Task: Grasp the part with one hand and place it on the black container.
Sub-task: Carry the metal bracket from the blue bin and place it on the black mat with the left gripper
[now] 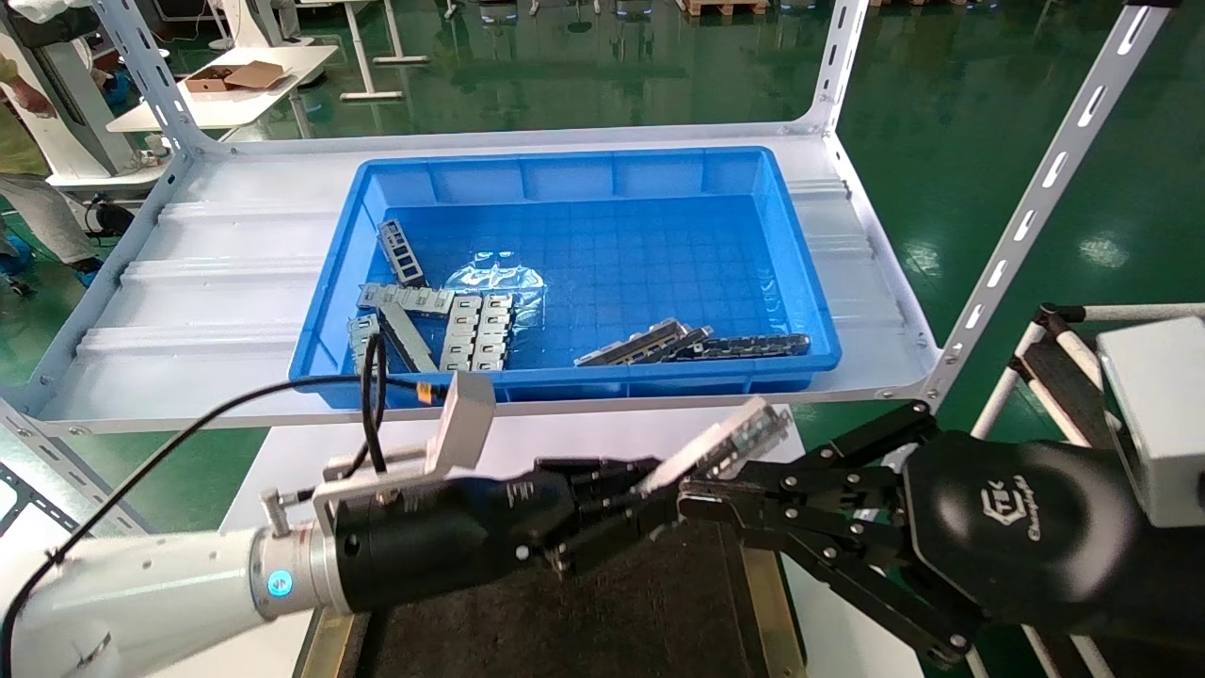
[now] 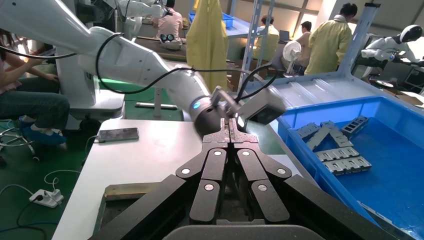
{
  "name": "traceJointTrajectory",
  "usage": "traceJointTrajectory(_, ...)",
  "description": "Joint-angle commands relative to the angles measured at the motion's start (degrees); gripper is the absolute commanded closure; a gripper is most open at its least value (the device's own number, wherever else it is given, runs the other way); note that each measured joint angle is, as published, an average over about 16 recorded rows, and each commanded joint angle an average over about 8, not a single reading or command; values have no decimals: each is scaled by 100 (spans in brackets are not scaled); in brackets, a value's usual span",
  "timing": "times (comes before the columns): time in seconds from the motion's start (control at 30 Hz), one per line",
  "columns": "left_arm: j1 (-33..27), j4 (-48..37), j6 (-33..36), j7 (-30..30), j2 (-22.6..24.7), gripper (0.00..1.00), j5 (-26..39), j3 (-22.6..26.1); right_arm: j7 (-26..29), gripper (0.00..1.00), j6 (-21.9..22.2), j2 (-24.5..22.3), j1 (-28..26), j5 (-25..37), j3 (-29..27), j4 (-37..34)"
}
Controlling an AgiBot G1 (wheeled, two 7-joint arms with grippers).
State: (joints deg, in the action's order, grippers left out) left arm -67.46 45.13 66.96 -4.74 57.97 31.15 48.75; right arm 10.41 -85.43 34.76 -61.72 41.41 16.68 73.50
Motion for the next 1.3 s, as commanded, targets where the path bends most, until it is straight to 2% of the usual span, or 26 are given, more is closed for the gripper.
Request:
traceJointTrajectory(0.03,351,458,-127,-185,-182,100,-62,31,0,100,0,0,0,0,1,0)
traceJointTrajectory(0.3,1574,1910,-2176,-722,-585,100,-69,156,-2,100,2,-1,-1,-2,4,0)
traceJointTrajectory(0.57,2275,2868,-4180,-1151,-555,100,165,499,-3,100,3,-3,-1,-4,6,0)
traceJointTrajectory(0.87,2434,2739,-5682,-1268,37,100,398,809,-5,100,4,-4,-2,-6,9,0)
traceJointTrajectory(1.3,2299,1867,-6999,-1128,1093,100,577,855,-7,100,6,-6,-3,-9,14,0)
